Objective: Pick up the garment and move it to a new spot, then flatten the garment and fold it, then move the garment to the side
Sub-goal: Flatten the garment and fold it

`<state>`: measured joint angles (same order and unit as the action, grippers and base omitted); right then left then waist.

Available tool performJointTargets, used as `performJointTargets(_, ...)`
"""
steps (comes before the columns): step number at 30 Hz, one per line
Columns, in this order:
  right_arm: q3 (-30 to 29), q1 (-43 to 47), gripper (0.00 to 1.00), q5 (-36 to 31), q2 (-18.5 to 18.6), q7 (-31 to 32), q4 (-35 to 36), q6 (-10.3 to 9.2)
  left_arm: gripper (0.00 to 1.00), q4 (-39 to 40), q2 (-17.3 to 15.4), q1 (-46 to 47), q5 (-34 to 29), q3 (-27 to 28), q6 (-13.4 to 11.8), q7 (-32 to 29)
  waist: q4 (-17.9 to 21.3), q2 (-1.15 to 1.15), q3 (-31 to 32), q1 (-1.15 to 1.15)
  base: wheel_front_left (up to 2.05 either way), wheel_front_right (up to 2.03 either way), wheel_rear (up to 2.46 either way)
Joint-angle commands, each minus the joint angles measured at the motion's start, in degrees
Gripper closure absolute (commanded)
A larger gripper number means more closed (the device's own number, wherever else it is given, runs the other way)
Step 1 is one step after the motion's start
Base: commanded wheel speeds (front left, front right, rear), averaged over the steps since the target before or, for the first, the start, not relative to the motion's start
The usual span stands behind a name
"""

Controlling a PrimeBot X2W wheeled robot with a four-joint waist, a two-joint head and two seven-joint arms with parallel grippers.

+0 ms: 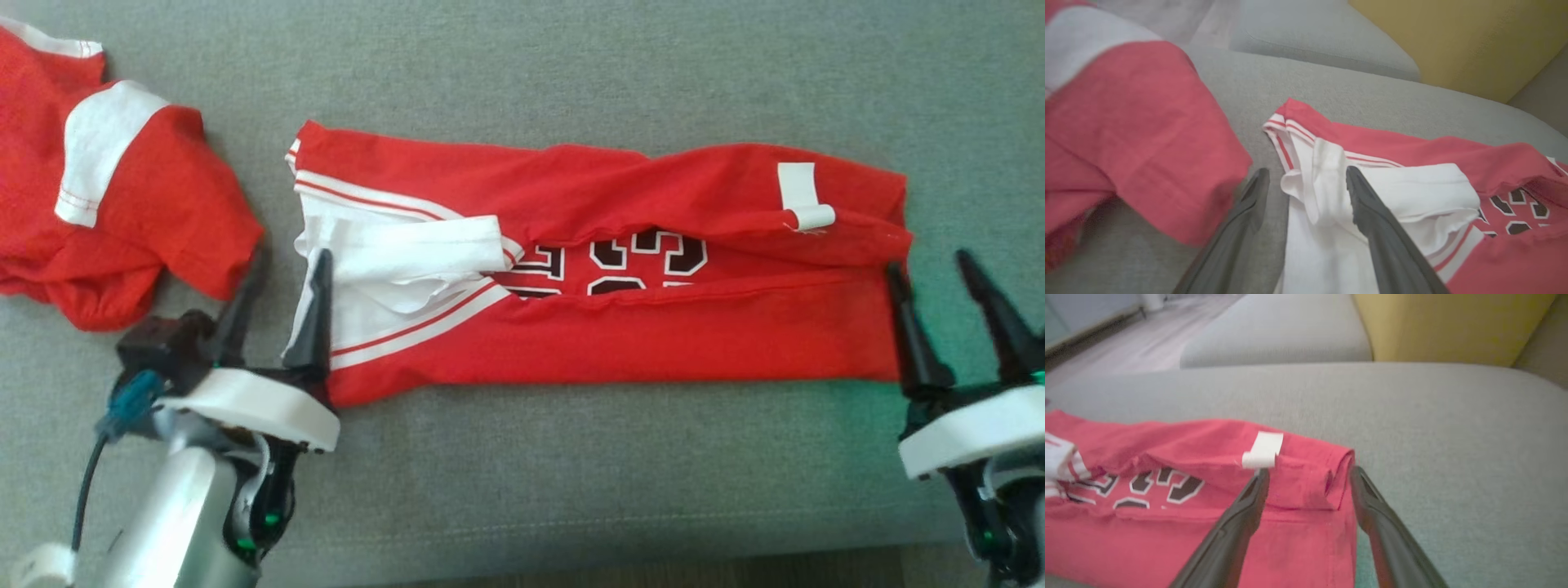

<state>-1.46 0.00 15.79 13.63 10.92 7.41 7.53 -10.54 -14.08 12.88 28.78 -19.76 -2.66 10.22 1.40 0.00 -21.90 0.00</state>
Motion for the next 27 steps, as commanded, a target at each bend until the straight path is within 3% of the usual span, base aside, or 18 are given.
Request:
performJointTargets(1,-0.6,0.6,0.00,-0.5,-0.5,-2.2,3.8,-0.04,0.00,2.9,-1.9,0.1,-1.3,2.6,-1.1,1.3,0.3,0.00,0.5,0.00,0.00,0.00,0.00)
performJointTargets(7,-3.9,2.5,0.00,-3.0,-5.6,-4.0,9.5,-0.04,0.00,9.5,-2.7,-2.6,-4.9,4.4,-5.4,3.6,0.8,0.00,2.5,0.00,0.00,0.00,0.00)
performJointTargets(13,-2.8,2.7,0.00,-5.0,-8.0,-3.2,13.5,-0.04,0.00,16.2,-3.1,-5.8,-7.3,5.1,-8.7,3.9,0.7,0.00,5.2,0.00,0.00,0.00,0.00)
performJointTargets(19,-1.1,2.8,0.00,-5.0,-8.8,-3.1,13.1,-0.04,0.00,18.7,-3.3,-7.6,-8.6,4.2,-10.3,2.7,0.4,0.00,6.6,0.00,0.00,0.00,0.00)
performJointTargets(27,-0.6,2.8,0.00,-4.7,-8.9,-2.9,12.1,-0.04,0.00,18.2,-3.5,-8.0,-8.3,4.2,-10.6,2.6,0.0,0.00,6.9,0.00,0.00,0.00,0.00)
